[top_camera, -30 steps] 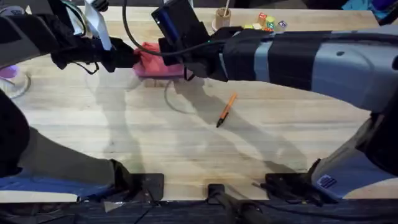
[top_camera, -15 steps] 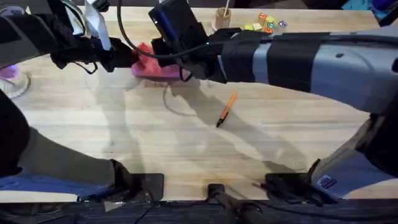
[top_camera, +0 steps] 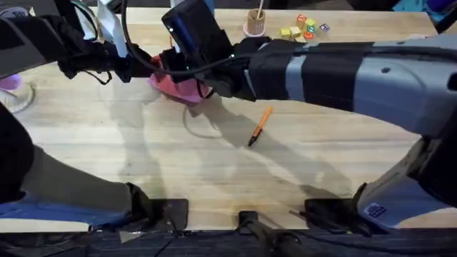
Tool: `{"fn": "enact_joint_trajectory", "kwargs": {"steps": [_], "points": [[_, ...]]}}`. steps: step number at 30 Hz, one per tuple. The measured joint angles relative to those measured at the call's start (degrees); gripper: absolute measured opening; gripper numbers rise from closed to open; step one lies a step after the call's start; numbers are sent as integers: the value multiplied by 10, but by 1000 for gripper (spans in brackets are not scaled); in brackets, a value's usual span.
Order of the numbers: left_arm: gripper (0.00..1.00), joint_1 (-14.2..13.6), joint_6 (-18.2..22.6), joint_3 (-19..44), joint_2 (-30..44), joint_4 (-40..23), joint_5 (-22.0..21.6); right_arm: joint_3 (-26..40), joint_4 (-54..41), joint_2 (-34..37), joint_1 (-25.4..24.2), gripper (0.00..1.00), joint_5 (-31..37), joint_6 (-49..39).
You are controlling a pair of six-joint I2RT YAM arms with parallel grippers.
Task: Unzip the bag, pick up the pens from the table one at a time and place them inside, then zip the bag closed.
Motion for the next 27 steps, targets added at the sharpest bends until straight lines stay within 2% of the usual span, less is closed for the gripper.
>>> {"fn": "enact_joint_trajectory", "kwargs": {"steps": [27], "points": [[42, 0, 2, 0, 0, 2, 0, 3, -7, 27, -2, 31, -12, 0]]}}
